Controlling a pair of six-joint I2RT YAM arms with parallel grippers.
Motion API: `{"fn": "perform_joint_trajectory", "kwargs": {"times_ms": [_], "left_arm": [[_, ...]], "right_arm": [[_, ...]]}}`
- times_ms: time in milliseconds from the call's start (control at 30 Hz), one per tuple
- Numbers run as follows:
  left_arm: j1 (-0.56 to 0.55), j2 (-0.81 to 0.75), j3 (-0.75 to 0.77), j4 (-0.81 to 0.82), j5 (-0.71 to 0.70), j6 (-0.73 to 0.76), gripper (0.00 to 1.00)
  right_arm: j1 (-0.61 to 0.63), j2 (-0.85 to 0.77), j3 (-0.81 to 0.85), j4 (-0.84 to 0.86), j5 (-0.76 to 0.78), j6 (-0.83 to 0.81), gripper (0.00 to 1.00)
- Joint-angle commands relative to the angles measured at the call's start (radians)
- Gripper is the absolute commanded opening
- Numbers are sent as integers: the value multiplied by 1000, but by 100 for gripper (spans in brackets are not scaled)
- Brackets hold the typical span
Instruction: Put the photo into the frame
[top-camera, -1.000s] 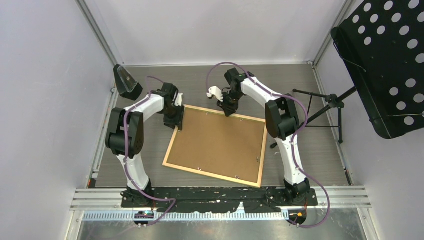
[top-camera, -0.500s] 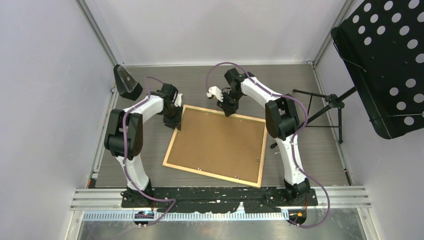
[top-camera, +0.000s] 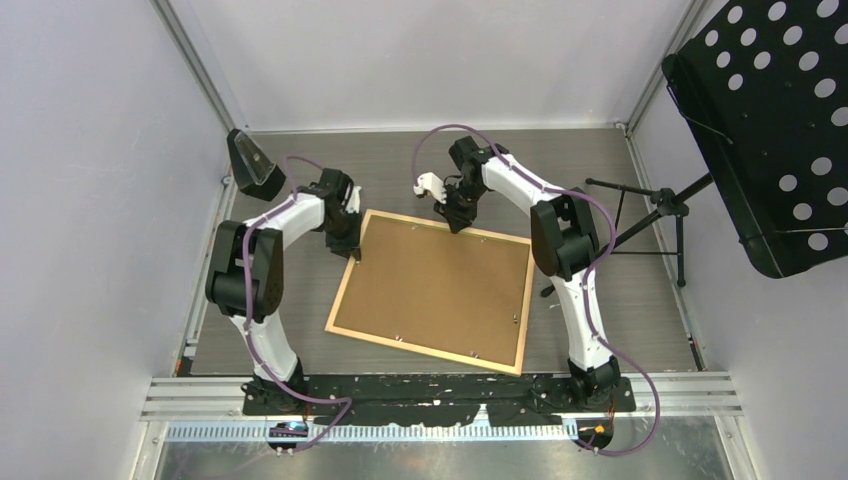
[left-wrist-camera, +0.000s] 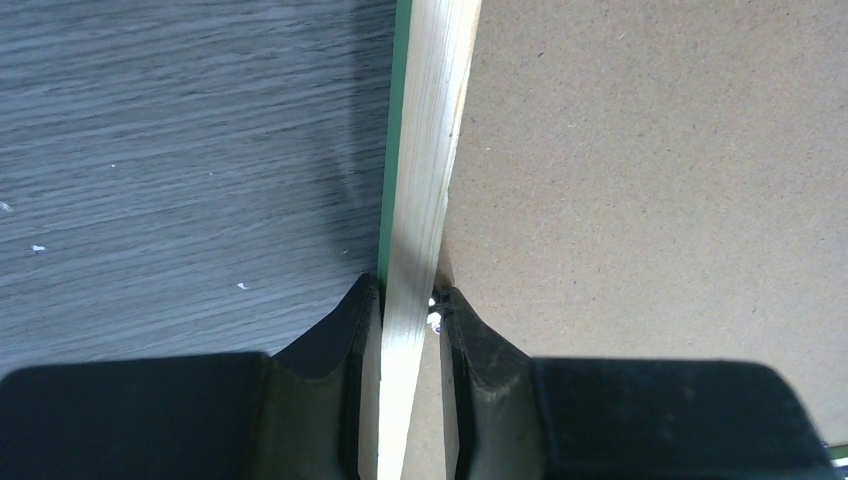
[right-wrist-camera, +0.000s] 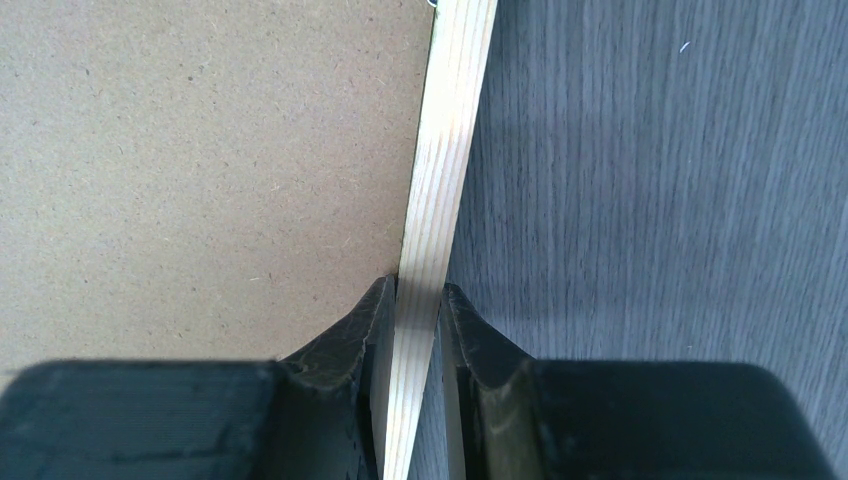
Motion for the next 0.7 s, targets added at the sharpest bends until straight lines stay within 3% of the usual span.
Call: {"fn": "perform_joint_trajectory", "kwargs": {"times_ms": [0, 267, 433, 667], "left_arm": [[4, -27, -36, 64, -5, -9, 5], [5, -45, -44, 67, -8, -5, 0], [4, -44, -34, 56, -13, 0, 21], [-5, -17, -21, 43, -12, -3, 35]], "right_arm": [[0, -24, -34, -56, 38, -7, 6], [0, -24, -35, -54, 43, -1, 6], [0, -25, -37, -53, 44, -2, 5], [0, -23, -37, -54, 43, -2, 6]]}}
